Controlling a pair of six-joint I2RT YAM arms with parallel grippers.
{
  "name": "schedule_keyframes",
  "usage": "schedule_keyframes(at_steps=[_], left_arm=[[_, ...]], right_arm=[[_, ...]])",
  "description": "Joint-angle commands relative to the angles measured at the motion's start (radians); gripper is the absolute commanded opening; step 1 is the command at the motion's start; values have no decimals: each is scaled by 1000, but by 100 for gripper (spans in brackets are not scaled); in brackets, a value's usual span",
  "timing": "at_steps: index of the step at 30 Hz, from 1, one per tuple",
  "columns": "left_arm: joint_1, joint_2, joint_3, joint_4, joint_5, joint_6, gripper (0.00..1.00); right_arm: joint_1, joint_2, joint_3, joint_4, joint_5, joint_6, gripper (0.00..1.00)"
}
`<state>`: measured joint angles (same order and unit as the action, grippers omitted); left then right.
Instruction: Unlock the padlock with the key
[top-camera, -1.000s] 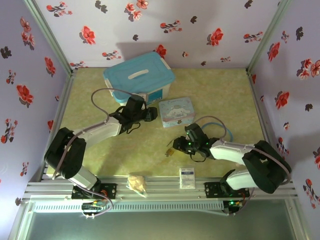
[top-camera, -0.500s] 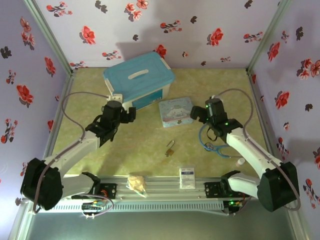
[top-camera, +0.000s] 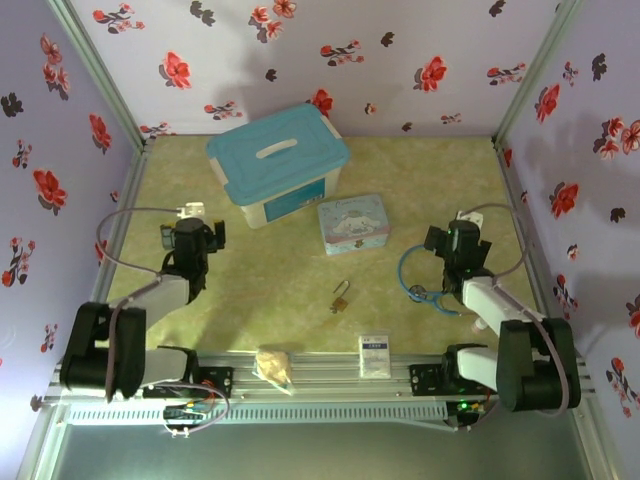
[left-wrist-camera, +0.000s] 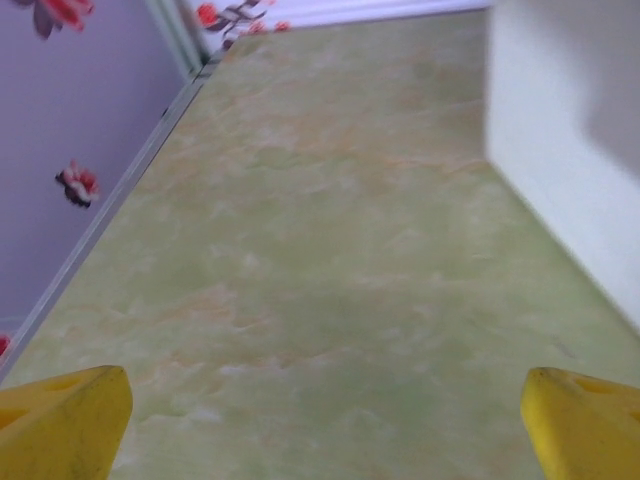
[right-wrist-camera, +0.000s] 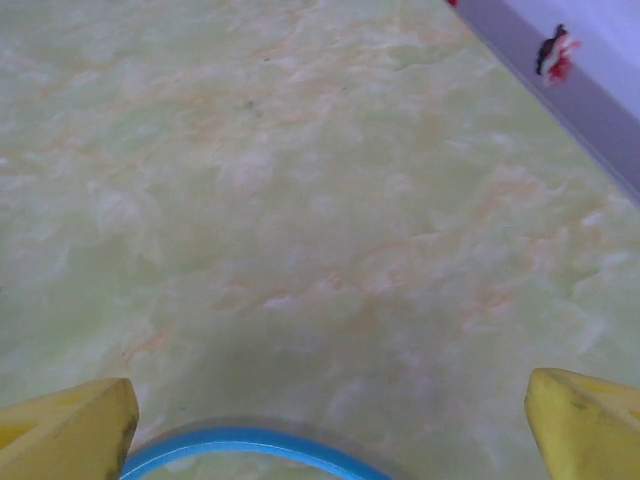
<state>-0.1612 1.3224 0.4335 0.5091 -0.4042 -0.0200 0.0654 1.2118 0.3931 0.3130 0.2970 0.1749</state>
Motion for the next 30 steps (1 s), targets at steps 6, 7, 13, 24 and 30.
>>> schedule_keyframes(at_steps=[6, 7, 13, 24, 30], left_arm=[[172, 167, -80, 410, 211, -58, 99], [191, 193, -87, 441, 234, -73, 99], [191, 219, -56, 406, 304, -42, 100], [181, 220, -52, 399, 292, -34, 100], [178, 220, -52, 401, 289, -32, 100]], right_arm=[[-48, 209, -49, 537, -49, -57, 99], [-61, 241, -50, 562, -58, -44, 99], [-73, 341, -23, 600, -98, -42, 99], [-64, 341, -19, 589, -96, -62, 99], [-63, 349, -9, 578, -122, -75, 99]])
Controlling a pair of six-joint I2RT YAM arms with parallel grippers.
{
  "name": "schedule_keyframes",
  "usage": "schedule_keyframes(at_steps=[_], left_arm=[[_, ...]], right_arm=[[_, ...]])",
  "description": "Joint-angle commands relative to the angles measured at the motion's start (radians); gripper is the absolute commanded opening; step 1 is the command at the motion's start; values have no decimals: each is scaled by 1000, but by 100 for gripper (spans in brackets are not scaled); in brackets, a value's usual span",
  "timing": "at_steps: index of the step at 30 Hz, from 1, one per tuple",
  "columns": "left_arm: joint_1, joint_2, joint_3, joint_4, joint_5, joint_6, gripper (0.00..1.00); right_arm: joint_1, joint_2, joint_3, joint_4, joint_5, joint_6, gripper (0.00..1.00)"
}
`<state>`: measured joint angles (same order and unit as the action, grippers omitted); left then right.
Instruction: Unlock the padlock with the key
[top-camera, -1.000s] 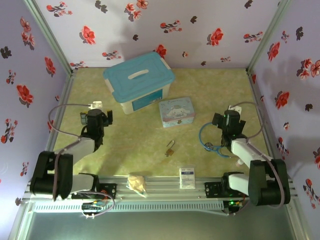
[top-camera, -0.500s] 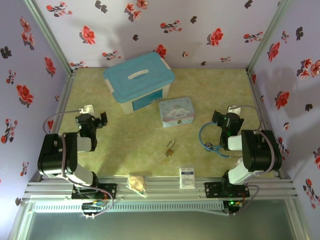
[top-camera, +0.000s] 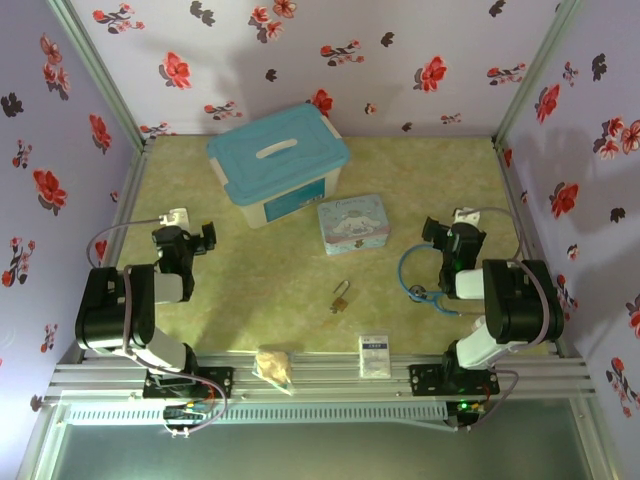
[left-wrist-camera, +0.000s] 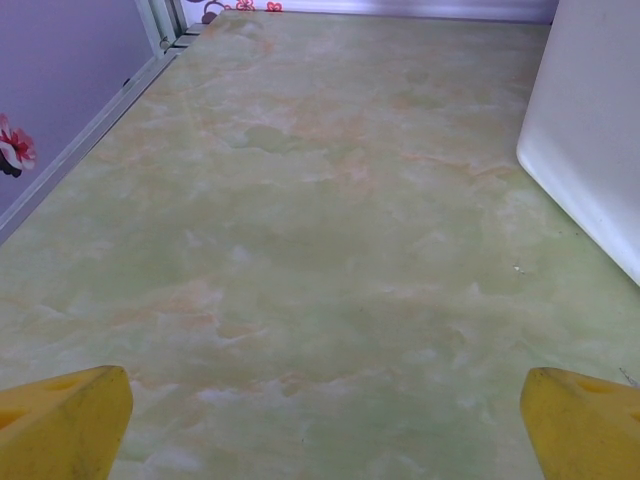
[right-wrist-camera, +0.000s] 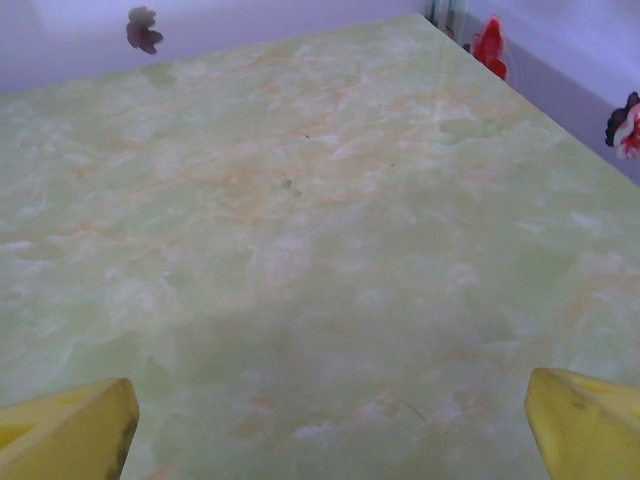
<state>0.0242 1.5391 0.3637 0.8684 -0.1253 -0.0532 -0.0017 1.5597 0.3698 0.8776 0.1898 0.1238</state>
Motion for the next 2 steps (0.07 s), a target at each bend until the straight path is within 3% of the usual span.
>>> schedule_keyframes(at_steps=[1, 2], left_arm=[[-7, 4, 18, 41, 10, 1, 100], [-6, 4, 18, 40, 10, 3, 100]], right_arm=[[5, -1, 15, 16, -17, -26, 99], [5, -1, 14, 15, -18, -26, 99]])
